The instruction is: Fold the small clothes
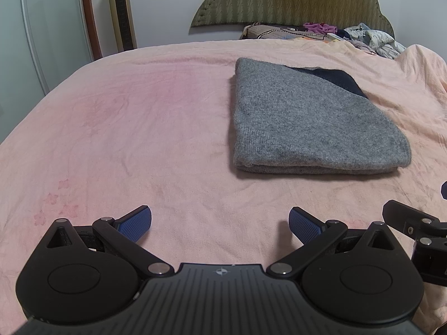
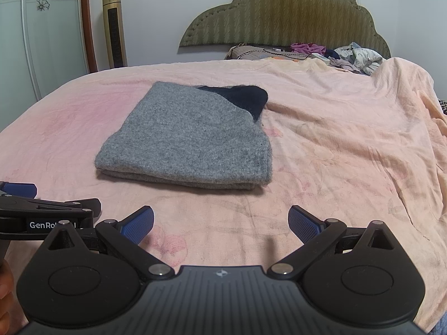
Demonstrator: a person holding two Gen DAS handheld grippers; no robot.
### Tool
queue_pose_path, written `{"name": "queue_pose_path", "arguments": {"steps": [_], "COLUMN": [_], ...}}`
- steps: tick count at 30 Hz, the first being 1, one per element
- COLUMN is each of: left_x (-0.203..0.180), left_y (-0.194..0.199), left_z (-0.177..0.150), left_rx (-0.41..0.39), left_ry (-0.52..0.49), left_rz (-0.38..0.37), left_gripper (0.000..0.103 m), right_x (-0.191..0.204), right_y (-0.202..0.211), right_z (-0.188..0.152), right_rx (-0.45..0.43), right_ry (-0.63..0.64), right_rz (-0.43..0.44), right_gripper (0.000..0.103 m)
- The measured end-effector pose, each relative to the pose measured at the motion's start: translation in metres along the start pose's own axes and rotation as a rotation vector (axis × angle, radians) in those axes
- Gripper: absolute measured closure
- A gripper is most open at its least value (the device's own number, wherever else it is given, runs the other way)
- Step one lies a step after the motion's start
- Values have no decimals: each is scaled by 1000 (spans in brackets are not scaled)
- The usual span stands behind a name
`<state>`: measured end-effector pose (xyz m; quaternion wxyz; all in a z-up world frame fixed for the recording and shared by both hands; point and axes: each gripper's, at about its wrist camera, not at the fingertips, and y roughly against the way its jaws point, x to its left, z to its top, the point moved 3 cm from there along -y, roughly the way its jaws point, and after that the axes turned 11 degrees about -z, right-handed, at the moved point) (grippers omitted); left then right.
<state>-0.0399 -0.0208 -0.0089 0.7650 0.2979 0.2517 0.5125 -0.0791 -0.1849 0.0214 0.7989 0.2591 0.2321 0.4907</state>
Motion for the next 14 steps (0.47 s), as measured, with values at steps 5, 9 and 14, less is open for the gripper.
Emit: {"name": "queue_pose_path", "arguments": {"steps": [5,9,14], "left_x": [2,2,0], "left_y": [0,1,1], "left_z": [1,2,5], "left_rx": [-2,-6,-16], "left_ry": [2,0,-18], "left_rz": [3,8,6], "left_gripper": [0,0,0], "right_x": [1,0,-1], "right_y": [0,0,0], "right_z": [0,1,4], "right_rx": [0,-1,-7], "right_ry": [0,0,1], "right_rz": [1,2,11], "right_gripper": [0,0,0]}}
